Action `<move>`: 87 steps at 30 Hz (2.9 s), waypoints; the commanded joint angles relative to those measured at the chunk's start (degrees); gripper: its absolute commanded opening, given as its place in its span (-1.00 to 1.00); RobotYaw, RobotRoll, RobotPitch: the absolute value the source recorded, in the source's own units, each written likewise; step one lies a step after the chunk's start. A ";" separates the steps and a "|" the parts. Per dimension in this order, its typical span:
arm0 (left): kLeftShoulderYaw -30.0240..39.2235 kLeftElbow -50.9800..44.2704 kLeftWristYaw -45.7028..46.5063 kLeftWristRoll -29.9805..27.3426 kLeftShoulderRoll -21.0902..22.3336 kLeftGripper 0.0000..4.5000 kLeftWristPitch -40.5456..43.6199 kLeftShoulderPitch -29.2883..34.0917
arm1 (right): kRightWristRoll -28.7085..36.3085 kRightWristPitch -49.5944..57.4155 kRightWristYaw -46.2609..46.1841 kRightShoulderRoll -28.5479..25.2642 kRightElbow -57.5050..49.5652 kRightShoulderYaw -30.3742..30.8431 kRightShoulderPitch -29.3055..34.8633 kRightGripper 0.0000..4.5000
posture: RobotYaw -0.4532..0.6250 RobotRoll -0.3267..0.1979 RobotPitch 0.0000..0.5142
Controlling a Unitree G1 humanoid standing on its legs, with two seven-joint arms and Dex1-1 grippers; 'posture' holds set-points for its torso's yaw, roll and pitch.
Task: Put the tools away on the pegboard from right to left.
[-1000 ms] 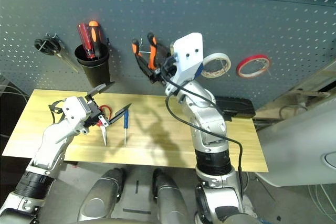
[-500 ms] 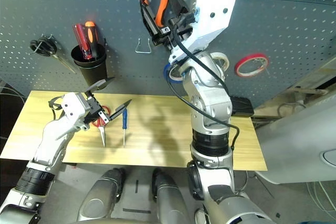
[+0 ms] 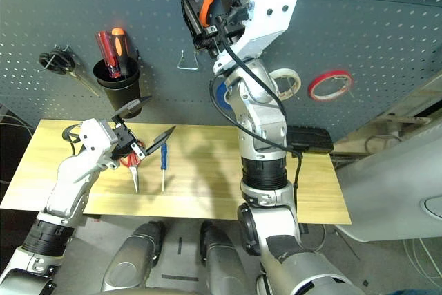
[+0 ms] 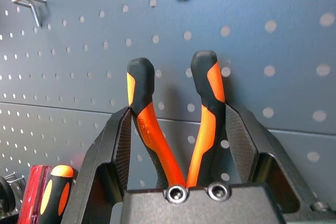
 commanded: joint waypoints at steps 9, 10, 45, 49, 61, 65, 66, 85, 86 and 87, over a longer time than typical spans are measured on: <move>0.28 -3.54 0.51 -0.55 0.24 1.00 2.75 2.08 | -0.23 -3.83 0.85 2.24 2.17 2.34 0.77 0.33 | 0.28 0.25 -0.09; 0.33 -3.62 0.53 -0.59 0.26 1.00 2.88 2.15 | -0.46 -3.84 0.80 2.06 2.09 2.46 1.01 0.33 | 0.28 0.25 -0.08; -1.20 -2.17 -2.30 0.26 1.90 1.00 5.82 1.95 | -2.59 1.00 -0.88 -0.80 -6.94 4.24 13.63 0.98 | 0.27 0.25 -0.05; -1.79 -2.34 -3.00 0.64 2.59 1.00 7.73 2.63 | -1.56 7.98 -0.94 -3.15 -16.37 4.86 23.40 0.98 | 0.25 0.25 -0.05; -5.73 5.92 -2.35 6.34 2.70 1.00 17.10 2.52 | 8.54 39.94 -5.96 -2.46 -15.68 -2.51 34.74 0.98 | 0.19 0.25 -0.06; -7.79 12.16 -0.79 9.98 1.68 1.00 21.53 0.58 | 8.54 43.24 -5.10 -4.27 -10.80 -2.94 34.29 0.98 | 0.19 0.25 -0.04; -7.90 14.11 0.10 10.54 0.94 1.00 21.71 -0.15 | 8.62 43.44 -5.05 -4.36 -9.79 -3.27 34.02 0.98 | 0.19 0.25 -0.04; -5.35 47.36 13.87 14.06 -11.53 1.00 32.66 -17.11 | 7.26 44.17 -1.38 -5.19 -4.53 3.33 32.30 0.98 | 0.10 0.25 0.04; -5.58 48.49 14.57 14.55 -11.87 1.00 33.09 -17.51 | 7.30 44.16 -1.46 -5.00 -4.62 3.45 32.17 0.98 | 0.09 0.25 0.04; -5.74 49.31 14.97 14.88 -12.11 1.00 33.29 -17.83 | 7.29 44.16 -1.50 -4.85 -4.67 3.49 32.10 0.98 | 0.09 0.25 0.04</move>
